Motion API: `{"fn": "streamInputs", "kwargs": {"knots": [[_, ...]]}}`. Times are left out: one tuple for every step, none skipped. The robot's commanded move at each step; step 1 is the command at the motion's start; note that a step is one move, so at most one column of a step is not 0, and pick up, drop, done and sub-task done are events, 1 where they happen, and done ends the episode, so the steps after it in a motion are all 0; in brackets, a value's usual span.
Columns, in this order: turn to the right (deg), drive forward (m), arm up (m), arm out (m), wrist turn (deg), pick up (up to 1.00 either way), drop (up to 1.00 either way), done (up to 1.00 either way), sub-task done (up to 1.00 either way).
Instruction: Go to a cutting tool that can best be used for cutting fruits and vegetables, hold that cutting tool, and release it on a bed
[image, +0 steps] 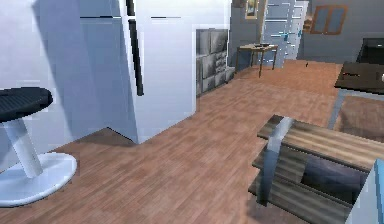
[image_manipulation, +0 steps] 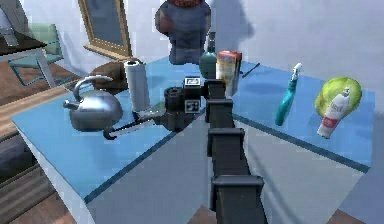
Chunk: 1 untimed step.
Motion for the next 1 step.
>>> {"fn": "streamInputs", "kwargs": {"knots": [[0.0, 0.00, 0.06, 0.00, 0.0, 0.00, 0.00, 0.00, 0.00]]}}
